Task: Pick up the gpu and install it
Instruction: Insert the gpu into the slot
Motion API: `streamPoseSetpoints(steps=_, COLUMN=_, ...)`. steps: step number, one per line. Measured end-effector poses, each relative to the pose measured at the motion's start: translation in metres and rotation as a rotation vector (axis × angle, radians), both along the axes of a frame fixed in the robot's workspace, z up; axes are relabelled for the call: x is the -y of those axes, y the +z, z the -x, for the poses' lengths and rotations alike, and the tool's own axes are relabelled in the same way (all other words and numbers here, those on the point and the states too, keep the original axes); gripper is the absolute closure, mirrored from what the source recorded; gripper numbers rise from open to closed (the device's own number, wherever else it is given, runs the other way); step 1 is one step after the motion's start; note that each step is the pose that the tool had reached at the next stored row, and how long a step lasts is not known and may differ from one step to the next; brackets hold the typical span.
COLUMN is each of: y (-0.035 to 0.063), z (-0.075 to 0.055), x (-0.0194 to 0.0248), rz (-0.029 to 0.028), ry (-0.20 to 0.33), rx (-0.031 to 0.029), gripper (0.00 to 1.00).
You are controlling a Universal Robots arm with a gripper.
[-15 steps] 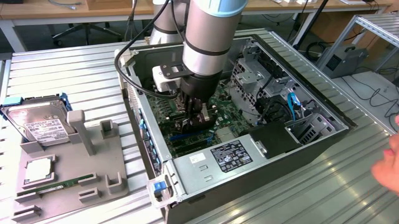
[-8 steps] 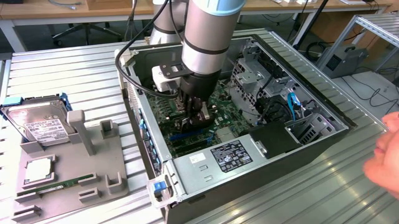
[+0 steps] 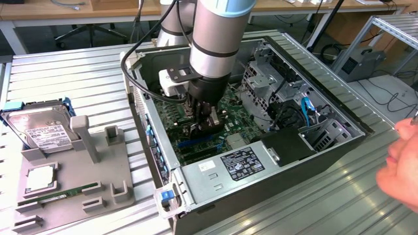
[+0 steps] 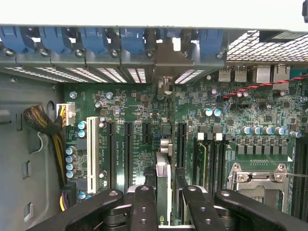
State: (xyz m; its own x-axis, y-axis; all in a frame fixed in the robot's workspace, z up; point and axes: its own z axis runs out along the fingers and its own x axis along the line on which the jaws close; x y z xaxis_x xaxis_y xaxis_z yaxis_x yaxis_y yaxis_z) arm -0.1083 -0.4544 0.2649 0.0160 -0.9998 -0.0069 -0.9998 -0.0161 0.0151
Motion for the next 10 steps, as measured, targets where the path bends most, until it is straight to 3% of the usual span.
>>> streamPoseSetpoints(steps=4, y=-0.0002, z=0.0015, x=0.0000, rz=0.0007, ry=-0.001, rx=0.0012, gripper=0.74)
streamPoseSetpoints(steps=5, y=0.0010, z=0.0029, x=0.0001, rz=0.0012, ry=-0.001, rx=0.0043, gripper=0.74)
streamPoseSetpoints(steps=10, y=0.0010, z=0.0030, x=0.0007, rz=0.0114, ry=-0.003, rx=0.0042, gripper=0.74)
